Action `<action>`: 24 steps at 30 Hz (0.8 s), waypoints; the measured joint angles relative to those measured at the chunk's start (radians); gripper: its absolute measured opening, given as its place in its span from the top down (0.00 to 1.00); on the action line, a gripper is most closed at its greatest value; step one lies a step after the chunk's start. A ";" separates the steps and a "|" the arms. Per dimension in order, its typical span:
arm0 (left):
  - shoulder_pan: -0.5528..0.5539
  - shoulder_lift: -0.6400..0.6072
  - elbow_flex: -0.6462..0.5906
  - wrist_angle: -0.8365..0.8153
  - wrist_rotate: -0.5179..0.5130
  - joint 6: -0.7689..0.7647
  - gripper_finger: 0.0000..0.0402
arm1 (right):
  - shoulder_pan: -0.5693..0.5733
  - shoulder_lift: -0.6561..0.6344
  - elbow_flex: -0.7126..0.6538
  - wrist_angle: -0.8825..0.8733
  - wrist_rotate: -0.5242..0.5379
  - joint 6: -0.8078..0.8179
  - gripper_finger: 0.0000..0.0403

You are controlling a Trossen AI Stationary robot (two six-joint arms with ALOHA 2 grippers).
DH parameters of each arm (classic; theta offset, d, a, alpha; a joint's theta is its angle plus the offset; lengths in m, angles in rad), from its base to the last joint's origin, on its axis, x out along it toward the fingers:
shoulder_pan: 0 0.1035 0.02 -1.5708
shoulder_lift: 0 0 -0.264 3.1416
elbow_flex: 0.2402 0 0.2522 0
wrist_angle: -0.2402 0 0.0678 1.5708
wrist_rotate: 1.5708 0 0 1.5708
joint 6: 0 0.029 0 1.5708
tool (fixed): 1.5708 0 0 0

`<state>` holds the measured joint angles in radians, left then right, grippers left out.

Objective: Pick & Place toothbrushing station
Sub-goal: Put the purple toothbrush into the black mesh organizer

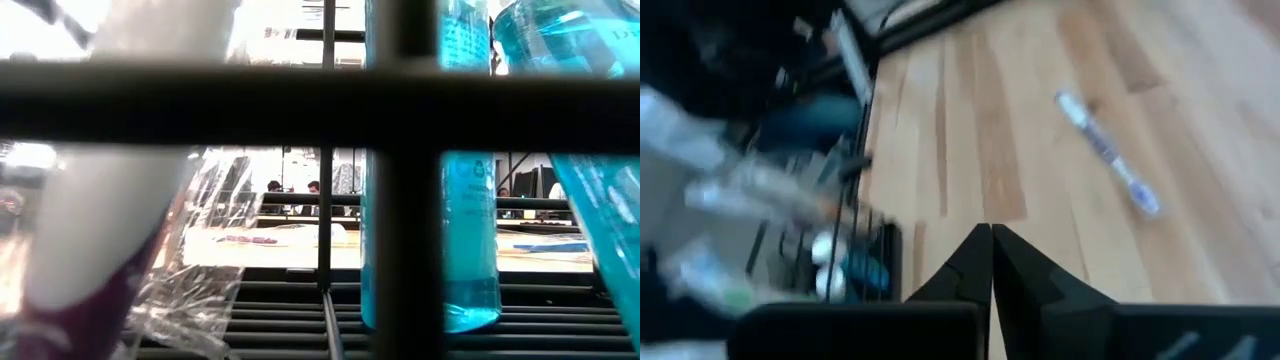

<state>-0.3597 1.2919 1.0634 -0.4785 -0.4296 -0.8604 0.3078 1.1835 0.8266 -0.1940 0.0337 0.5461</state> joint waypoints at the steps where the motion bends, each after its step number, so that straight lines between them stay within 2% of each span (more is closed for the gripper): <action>1: 0.004 0.000 0.000 -0.022 0.011 0.016 0.93 | -0.010 0.000 0.011 0.001 0.014 0.016 0.99; 5: 0.021 0.000 -0.020 -0.039 0.081 0.094 0.99 | -0.032 0.000 0.057 -0.005 0.154 0.050 1.00; 10: 0.025 0.000 -0.094 -0.041 0.112 0.065 1.00 | -0.062 0.000 0.152 -0.012 0.306 0.072 1.00; 15: 0.025 0.000 -0.159 -0.032 0.141 0.039 1.00 | -0.099 0.000 0.224 -0.012 0.363 0.013 1.00; 24: 0.044 0.000 -0.206 -0.028 0.113 0.046 1.00 | -0.170 0.016 0.233 -0.016 0.341 0.021 1.00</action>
<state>-0.3154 1.2919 0.8575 -0.5061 -0.3169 -0.8147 0.1375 1.1996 1.0599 -0.2097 0.3747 0.5675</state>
